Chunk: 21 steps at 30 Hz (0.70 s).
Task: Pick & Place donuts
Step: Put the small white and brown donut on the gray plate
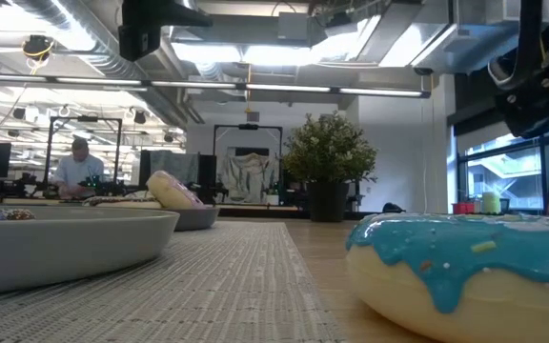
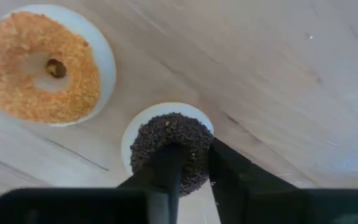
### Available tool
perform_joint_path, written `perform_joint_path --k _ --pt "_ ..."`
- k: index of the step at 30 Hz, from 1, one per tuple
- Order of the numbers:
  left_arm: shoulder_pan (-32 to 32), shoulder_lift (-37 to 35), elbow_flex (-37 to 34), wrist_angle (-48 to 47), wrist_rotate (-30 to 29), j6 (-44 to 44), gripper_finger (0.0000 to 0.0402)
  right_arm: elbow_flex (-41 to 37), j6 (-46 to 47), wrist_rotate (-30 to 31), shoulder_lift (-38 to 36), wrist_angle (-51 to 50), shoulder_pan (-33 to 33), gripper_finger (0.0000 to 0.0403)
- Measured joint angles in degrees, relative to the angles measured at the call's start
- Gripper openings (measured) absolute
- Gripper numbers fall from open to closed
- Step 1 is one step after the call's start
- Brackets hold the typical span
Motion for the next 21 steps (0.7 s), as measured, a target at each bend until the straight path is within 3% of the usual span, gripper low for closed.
perform_joint_path --k 8,15,21 --pt "0.0 0.0 0.0 0.4 -1.5 -2.9 0.0166 -0.1 -1.1 1.7 -5.6 -1.2 -0.1 0.0022" --pt "0.0 0.3 0.0 1.0 -3.5 -14.2 0.0166 2.4 -4.9 14.3 -13.0 -0.7 -2.2 0.0028" --pt "0.0 0.6 0.0 0.9 -10.5 -15.6 0.0166 9.7 -21.7 24.0 -13.9 3.2 -7.9 0.0030"
